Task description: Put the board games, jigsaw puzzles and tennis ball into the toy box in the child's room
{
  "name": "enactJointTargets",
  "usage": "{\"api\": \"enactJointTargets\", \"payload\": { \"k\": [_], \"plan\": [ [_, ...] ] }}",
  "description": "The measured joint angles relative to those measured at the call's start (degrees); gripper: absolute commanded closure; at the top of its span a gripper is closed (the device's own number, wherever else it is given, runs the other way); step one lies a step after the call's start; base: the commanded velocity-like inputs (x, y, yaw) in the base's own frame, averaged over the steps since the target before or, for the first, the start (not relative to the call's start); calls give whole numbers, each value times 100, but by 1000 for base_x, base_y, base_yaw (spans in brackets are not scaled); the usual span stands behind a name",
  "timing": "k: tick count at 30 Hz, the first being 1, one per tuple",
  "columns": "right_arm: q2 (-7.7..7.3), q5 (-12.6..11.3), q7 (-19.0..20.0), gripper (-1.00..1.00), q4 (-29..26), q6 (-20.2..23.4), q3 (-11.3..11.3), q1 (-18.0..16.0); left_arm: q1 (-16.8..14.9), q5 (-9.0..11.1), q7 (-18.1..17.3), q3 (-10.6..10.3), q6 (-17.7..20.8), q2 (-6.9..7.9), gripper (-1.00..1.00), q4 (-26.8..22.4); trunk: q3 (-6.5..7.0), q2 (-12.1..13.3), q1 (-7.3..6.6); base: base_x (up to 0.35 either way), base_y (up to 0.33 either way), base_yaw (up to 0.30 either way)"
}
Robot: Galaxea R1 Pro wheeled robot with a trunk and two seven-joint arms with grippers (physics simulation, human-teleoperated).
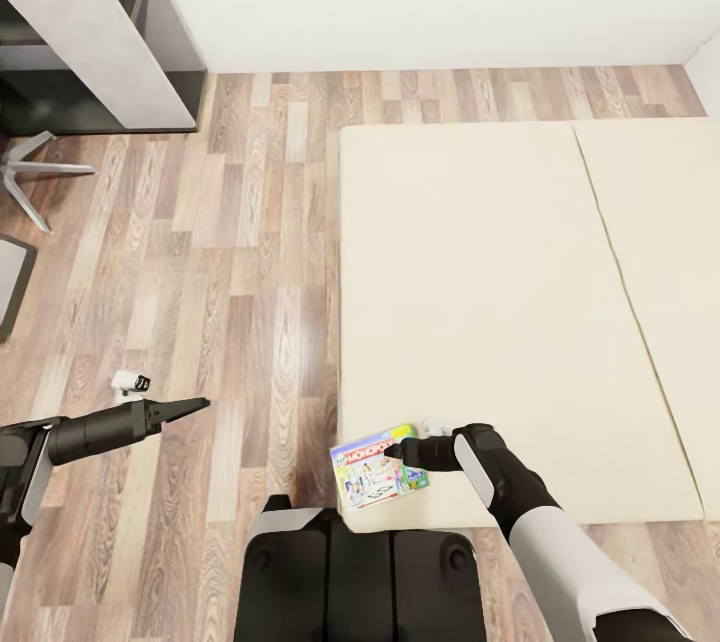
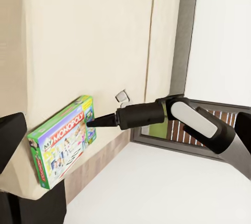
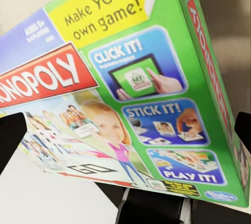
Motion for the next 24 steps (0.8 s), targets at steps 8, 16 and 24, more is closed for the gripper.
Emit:
{"api": "enactJointTargets", "payload": {
  "k": [8,16,24],
  "plan": [
    [-1,-1,0,-100,0,0,-7,1,-2,0,0,0,0,0,-100,0,0,0,0,0,94,0],
    [-5,-1,0,-100,0,0,-9,-1,-2,1,0,0,0,0,-100,0,0,0,0,0,46,0],
    [-8,3,0,-100,0,0,-9,0,-2,1,0,0,0,0,-100,0,0,0,0,0,60,0]
  ]
}}
